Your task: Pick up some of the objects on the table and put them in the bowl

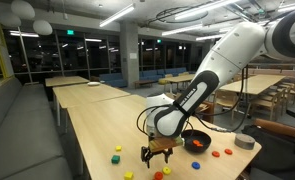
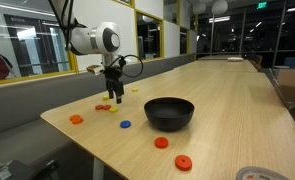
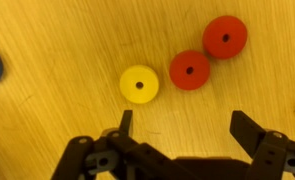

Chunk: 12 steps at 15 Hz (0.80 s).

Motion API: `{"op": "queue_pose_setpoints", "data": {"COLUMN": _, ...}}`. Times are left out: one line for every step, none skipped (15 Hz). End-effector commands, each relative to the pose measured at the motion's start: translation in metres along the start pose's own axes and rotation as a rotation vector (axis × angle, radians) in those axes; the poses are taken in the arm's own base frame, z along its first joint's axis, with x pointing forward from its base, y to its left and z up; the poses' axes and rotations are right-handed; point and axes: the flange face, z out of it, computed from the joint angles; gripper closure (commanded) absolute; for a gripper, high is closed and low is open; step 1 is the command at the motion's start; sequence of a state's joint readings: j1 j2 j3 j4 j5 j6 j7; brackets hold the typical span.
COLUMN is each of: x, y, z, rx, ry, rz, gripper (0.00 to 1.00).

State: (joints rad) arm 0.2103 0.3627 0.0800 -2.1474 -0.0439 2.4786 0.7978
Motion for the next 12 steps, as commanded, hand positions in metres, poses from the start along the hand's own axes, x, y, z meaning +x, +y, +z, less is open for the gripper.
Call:
{"op": "queue_pose_setpoints", "data": {"x": -0.013, "y": 0.007, "z": 0.002, "rx": 0.034, "ry": 0.031, "rz": 0.191, "gripper": 0.0}}
{"op": "queue_pose_setpoints", "data": {"x": -0.016, "y": 0.009, "z": 0.005, "rx": 0.029, "ry": 0.035, "rz": 0.244, "gripper": 0.0}}
{"op": "queue_pose_setpoints", "data": {"x": -0.019, "y": 0.009, "z": 0.006, "rx": 0.032, "ry": 0.032, "rz": 0.298, "gripper": 0.0}}
{"op": "queue_pose_setpoints", "data": {"x": -0.022, "y": 0.01, "z": 0.007, "rx": 0.036, "ry": 0.029, "rz": 0.35, "gripper": 0.0}}
{"op": "queue_pose_setpoints", "data": {"x": -0.027, "y": 0.009, "z": 0.006, "rx": 0.041, "ry": 0.02, "rz": 0.401, "gripper": 0.0}}
{"op": "queue_pose_setpoints", "data": {"x": -0.031, "y": 0.008, "z": 0.006, "rx": 0.044, "ry": 0.019, "rz": 0.453, "gripper": 0.0}}
{"op": "queue_pose_setpoints", "data": {"x": -0.035, "y": 0.007, "z": 0.005, "rx": 0.052, "ry": 0.021, "rz": 0.503, "gripper": 0.0}}
{"op": "queue_pose_setpoints", "data": {"x": -0.038, "y": 0.007, "z": 0.003, "rx": 0.062, "ry": 0.026, "rz": 0.551, "gripper": 0.0}}
{"op": "queue_pose_setpoints", "data": {"x": -0.042, "y": 0.008, "z": 0.002, "rx": 0.069, "ry": 0.033, "rz": 0.593, "gripper": 0.0}}
{"op": "queue_pose_setpoints", "data": {"x": -0.045, "y": 0.008, "z": 0.001, "rx": 0.077, "ry": 0.041, "rz": 0.632, "gripper": 0.0}}
{"op": "queue_pose_setpoints", "data": {"x": -0.049, "y": 0.011, "z": 0.001, "rx": 0.089, "ry": 0.047, "rz": 0.671, "gripper": 0.0}}
{"op": "queue_pose_setpoints", "data": {"x": -0.051, "y": 0.014, "z": 0.001, "rx": 0.097, "ry": 0.053, "rz": 0.708, "gripper": 0.0}}
